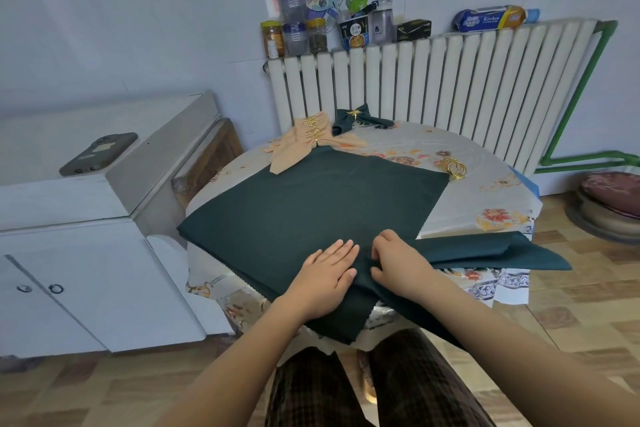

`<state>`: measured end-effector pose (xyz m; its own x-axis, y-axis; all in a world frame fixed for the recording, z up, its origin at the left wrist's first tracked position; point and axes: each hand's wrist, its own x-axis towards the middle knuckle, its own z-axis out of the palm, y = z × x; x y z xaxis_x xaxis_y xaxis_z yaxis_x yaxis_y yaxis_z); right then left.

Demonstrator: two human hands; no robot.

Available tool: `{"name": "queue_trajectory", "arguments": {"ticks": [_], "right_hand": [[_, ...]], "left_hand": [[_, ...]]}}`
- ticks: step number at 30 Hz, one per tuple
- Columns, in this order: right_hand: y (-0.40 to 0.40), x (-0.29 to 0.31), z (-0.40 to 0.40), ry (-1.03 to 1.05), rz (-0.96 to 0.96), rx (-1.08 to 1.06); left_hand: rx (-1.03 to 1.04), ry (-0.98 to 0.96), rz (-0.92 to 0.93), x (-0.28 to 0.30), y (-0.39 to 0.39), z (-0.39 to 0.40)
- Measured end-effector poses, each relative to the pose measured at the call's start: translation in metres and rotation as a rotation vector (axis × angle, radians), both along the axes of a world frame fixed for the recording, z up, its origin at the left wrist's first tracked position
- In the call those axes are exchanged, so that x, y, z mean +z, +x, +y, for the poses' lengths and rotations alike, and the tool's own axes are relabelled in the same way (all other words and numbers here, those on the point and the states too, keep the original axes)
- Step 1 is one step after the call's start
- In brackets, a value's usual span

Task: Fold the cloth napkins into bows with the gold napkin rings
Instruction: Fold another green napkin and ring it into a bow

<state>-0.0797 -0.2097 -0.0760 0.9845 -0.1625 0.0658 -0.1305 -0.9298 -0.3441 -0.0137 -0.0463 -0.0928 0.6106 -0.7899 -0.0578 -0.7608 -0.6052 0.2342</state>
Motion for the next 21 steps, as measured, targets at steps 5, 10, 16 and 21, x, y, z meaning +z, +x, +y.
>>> {"name": "queue_trajectory", "arguments": {"ticks": [5,10,16,21], "right_hand": [[-0.022,-0.021,-0.012,0.001,-0.108,-0.128],[-0.028,-0.022,-0.015,-0.017,-0.055,-0.075],[-0.003,0.007,-0.044,-0.05,0.072,-0.229],[0.017,0.035,-0.057,-0.074,0.431,-0.236]], "left_hand": [[0.014,0.011,0.037,0.001,0.004,-0.002],[0.009,0.054,0.037,0.004,0.003,-0.003],[-0.02,0.16,0.079,0.02,0.007,-0.006],[-0.023,0.181,0.093,0.024,0.008,-0.009]]}}
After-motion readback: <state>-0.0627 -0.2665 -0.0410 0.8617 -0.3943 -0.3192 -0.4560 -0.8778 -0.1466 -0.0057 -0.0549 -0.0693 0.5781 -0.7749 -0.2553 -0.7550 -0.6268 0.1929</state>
